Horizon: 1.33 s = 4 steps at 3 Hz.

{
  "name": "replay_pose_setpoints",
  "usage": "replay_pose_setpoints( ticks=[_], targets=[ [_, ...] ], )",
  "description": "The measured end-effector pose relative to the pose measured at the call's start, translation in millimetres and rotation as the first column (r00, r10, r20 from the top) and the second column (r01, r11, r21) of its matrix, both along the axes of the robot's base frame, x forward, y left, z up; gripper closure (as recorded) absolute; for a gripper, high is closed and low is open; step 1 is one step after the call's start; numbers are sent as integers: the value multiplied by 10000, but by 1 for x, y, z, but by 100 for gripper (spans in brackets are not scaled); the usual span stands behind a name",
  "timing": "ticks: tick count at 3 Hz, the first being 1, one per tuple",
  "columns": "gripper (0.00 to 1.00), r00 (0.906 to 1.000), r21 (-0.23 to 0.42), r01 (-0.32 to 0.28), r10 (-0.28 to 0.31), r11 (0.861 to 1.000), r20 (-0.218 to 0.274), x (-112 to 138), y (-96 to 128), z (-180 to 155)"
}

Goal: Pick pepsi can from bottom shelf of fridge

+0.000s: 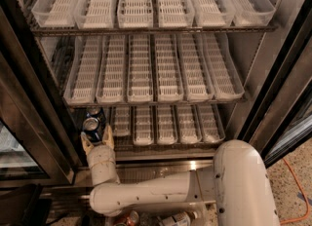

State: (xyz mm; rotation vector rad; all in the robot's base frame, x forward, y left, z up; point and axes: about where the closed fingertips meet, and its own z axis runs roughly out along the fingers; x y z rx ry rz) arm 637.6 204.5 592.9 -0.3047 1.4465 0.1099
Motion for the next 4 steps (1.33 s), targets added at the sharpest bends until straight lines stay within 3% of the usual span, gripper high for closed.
replay_pose_setpoints(
  ticks=[3,4],
  targets=[
    [33,9996,312,-265,269,9992,-124,16,14,3],
    [52,9988,369,-432,440,9984,-202,15,16,1]
  ],
)
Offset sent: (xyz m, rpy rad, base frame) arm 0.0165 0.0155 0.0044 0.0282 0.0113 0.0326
